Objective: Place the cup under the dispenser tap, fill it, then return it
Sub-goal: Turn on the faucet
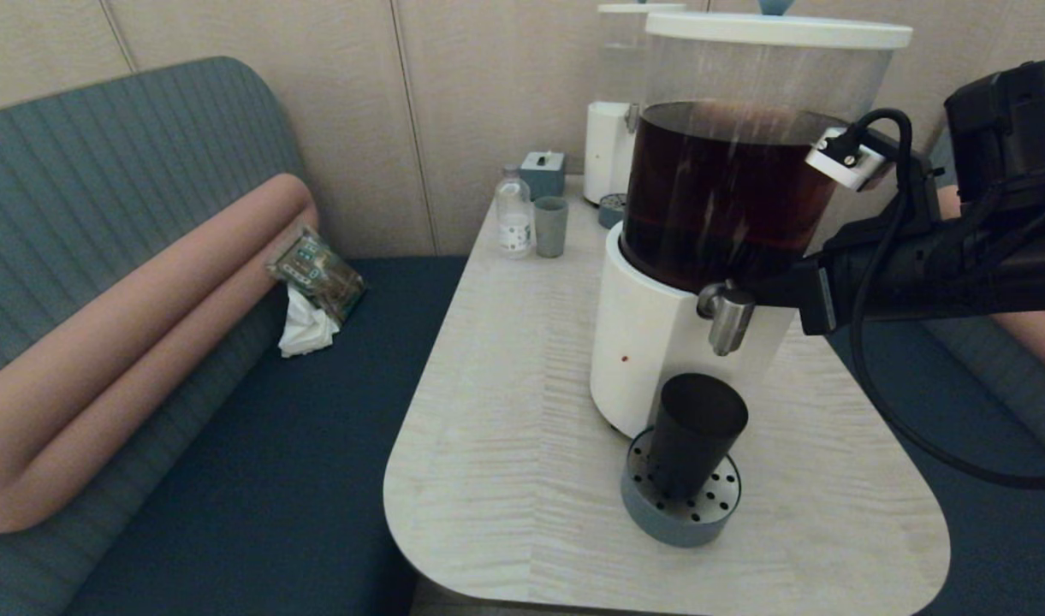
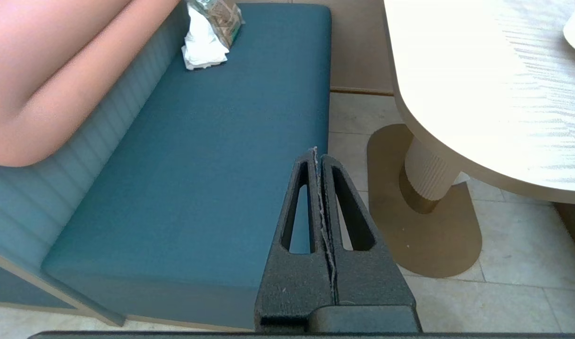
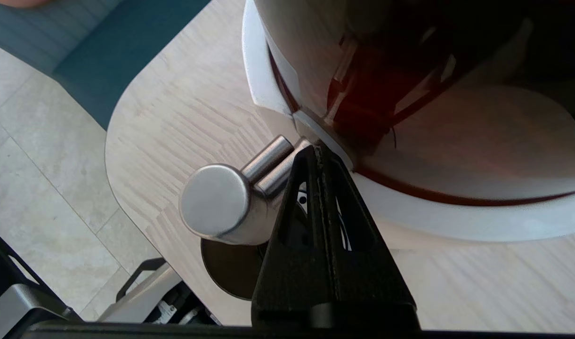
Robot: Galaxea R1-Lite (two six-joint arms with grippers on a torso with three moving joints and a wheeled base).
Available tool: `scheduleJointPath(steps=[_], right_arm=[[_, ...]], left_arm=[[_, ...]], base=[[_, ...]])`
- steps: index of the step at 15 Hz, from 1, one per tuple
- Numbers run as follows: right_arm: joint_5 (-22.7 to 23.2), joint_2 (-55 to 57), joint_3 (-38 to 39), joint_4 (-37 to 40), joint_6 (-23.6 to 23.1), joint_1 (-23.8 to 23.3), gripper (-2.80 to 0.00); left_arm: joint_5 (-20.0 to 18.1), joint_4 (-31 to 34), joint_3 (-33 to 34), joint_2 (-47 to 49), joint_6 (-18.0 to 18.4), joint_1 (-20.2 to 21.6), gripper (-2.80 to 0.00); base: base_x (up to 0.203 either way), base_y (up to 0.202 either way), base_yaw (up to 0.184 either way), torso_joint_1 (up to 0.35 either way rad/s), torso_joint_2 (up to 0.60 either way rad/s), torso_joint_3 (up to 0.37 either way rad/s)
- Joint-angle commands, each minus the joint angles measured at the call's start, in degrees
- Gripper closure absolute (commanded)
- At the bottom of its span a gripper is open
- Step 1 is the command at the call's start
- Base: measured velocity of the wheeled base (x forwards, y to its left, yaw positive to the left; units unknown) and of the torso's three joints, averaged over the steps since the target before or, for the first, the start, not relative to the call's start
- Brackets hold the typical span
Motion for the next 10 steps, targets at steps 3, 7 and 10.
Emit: scheduleJointPath(steps=[3,7,10], right_arm=[[0.1,0.7,-0.2,-1.5,-0.2,0.1,0.00],[0.1,0.6,-0.9,-1.5,-0.3,0.1,0.00],[0.1,0.2,-0.8,-1.6,-0.3,0.1,0.00]], left_arm=[[0.0,0.0,0.0,0.1,0.0,0.0,0.00],[0.0,0.0,0.0,0.1,0.0,0.0,0.00],[0.0,0.0,0.0,0.1,0.0,0.0,0.00]], base=[[0.000,0.000,0.000,0.000,0.00,0.000],[0.000,0.000,0.000,0.000,0.00,0.000],[0.000,0.000,0.000,0.000,0.00,0.000]])
